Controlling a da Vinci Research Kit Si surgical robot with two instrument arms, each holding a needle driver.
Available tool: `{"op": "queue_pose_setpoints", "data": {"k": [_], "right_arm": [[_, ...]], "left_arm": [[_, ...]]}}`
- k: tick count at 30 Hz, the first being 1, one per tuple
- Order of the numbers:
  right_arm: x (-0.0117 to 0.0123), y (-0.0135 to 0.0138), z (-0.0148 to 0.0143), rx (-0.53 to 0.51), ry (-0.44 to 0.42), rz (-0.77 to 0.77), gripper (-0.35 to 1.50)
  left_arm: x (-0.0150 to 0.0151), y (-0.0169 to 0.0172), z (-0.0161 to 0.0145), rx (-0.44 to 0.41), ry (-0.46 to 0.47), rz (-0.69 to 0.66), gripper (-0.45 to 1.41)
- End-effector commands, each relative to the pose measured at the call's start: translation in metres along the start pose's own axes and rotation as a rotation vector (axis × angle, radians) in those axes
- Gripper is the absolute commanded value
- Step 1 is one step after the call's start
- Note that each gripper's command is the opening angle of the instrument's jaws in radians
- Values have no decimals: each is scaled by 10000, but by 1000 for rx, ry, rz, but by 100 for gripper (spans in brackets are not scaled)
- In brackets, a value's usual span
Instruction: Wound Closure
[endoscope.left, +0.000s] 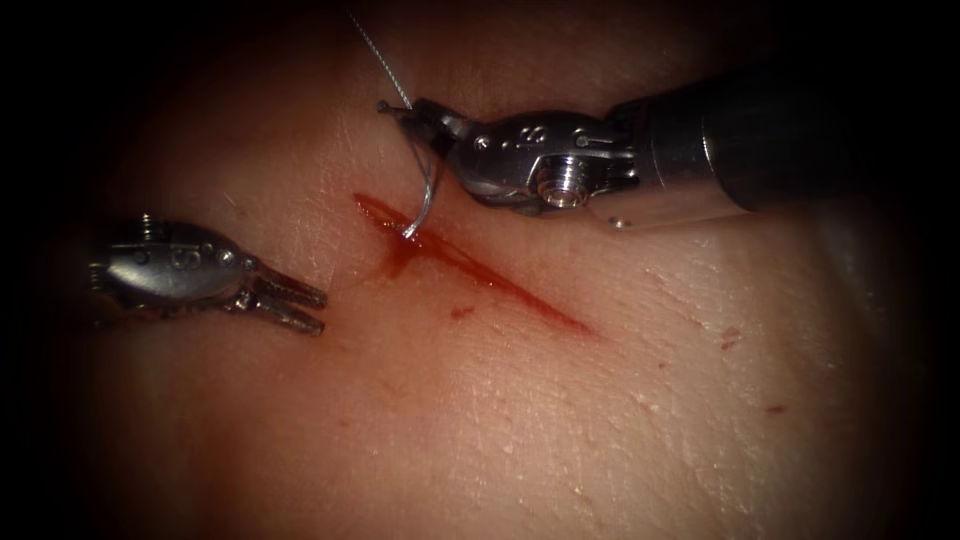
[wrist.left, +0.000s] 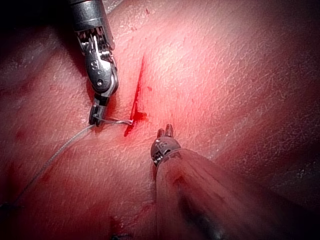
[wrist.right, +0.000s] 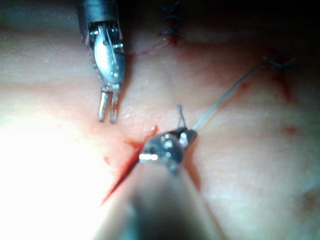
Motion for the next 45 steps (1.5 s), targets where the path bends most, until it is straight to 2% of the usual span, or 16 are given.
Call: {"op": "queue_pose_setpoints", "data": {"k": [1,21,29,45], "right_arm": [[2,-7,2,3,5,13,-35],[11,-14,-5,9,32,36,-35],[16,-13,-8,83,53,112,-35],[9,-13,-7,157,30,96,-35]], "left_arm": [[-3,1,9,-2,0,-1,-15],[-3,2,8,-3,0,-1,-15],[-4,0,6,-5,0,1,-15],[-5,1,5,-7,0,2,-15]]}}
